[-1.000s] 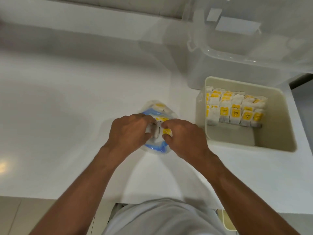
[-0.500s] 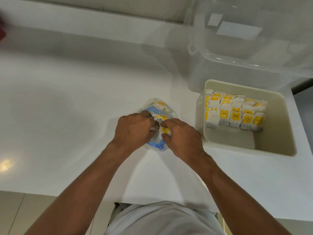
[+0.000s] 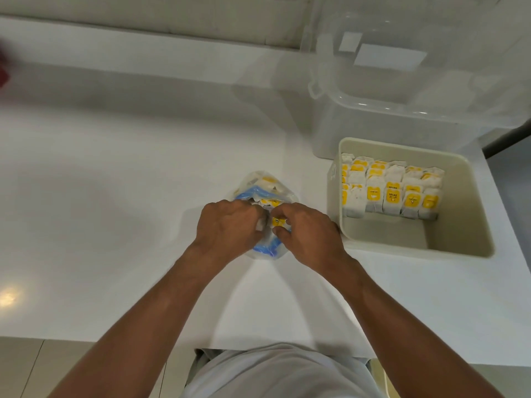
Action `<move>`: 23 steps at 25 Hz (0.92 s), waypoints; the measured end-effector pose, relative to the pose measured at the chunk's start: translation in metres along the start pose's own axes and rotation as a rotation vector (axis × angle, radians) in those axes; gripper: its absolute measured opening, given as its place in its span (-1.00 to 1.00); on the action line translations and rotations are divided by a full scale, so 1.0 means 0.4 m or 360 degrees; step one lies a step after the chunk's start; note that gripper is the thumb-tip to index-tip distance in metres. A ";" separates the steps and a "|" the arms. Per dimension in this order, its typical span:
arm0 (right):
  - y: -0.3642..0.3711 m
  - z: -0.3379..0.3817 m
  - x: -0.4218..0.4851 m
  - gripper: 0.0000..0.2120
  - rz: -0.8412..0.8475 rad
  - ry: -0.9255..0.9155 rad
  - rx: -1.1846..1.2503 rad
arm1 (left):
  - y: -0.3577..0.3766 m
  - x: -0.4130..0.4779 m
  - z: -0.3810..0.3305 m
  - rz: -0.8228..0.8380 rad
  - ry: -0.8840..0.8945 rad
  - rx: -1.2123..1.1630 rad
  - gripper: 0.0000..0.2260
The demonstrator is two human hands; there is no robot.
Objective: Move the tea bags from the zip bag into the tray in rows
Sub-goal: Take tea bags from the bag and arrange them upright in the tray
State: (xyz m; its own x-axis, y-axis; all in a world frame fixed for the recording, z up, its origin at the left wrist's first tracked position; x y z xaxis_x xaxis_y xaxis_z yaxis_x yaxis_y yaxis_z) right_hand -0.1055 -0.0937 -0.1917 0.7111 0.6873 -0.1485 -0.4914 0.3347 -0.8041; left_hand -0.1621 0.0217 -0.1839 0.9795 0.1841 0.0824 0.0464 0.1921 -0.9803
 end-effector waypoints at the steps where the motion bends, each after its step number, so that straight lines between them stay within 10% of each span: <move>1: -0.001 0.003 -0.001 -0.70 0.0003 -0.0010 -0.0010 | -0.003 0.002 -0.006 0.0021 -0.0014 -0.0019 -0.85; 6: -0.019 0.010 -0.005 -0.73 -0.0055 0.0017 0.0131 | -0.005 0.015 0.022 0.0279 -0.0229 -0.0108 -0.81; 15: -0.044 0.013 -0.004 -0.82 -0.0122 0.0031 0.0538 | -0.013 -0.003 0.058 0.0601 -0.0315 -0.1657 -0.85; 23: -0.098 0.012 -0.026 -0.86 -0.0418 0.0048 0.0486 | -0.013 0.009 0.076 0.0482 -0.0368 -0.0531 -0.84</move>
State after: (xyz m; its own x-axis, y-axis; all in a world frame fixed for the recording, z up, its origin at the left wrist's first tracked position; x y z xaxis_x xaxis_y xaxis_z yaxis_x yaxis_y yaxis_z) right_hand -0.0962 -0.1109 -0.1559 0.8444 0.5353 0.0189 -0.4148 0.6758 -0.6093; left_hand -0.1649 0.0507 -0.1731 0.8912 0.3998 -0.2141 -0.1359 -0.2148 -0.9672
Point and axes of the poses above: each hand's wrist, its own x-axis towards the middle knuckle, its own y-axis out of the palm, z = x × y, the point moved 8 cm from there along x, towards the middle knuckle, and after that the axes turned 11 degrees about x, right-handed, at the moved point
